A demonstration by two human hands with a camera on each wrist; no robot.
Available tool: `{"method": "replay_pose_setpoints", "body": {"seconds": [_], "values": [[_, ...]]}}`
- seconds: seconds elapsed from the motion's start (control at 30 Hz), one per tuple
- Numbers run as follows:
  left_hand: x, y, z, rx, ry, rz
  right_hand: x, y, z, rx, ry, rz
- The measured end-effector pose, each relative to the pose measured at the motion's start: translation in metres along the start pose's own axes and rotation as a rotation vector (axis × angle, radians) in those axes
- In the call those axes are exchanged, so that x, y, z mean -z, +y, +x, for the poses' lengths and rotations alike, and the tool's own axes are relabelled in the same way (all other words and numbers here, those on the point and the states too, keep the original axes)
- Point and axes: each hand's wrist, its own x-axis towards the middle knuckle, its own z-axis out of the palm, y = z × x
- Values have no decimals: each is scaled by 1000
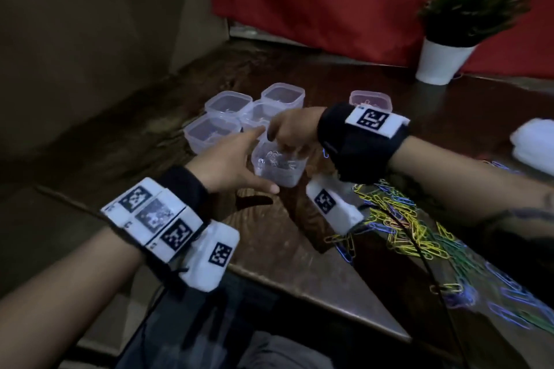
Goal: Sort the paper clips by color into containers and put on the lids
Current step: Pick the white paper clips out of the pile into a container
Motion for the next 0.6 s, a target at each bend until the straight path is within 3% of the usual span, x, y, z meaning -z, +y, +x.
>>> {"method": "replay_pose_setpoints", "body": {"seconds": [0.1,0.23,0.27,0.4,0.43,0.53,0.6], "values": [[3,4,9,9,-41,-8,18,9,-8,12,14,-31],[8,8,20,52,-123,27,55,28,-28,33,317,138],[9,9,24,66,-139,24,56,32,-33,19,308,100],[10,16,29,81,-142,73,22,43,-45,74,-87,93],[8,20,28,68,-118,93,10,45,-44,115,-114,81],[2,29,24,-24,-42,115,1,53,-42,162,104,-204],[2,31,20,-84,-62,54,15,60,-47,110,175,-180]]}}
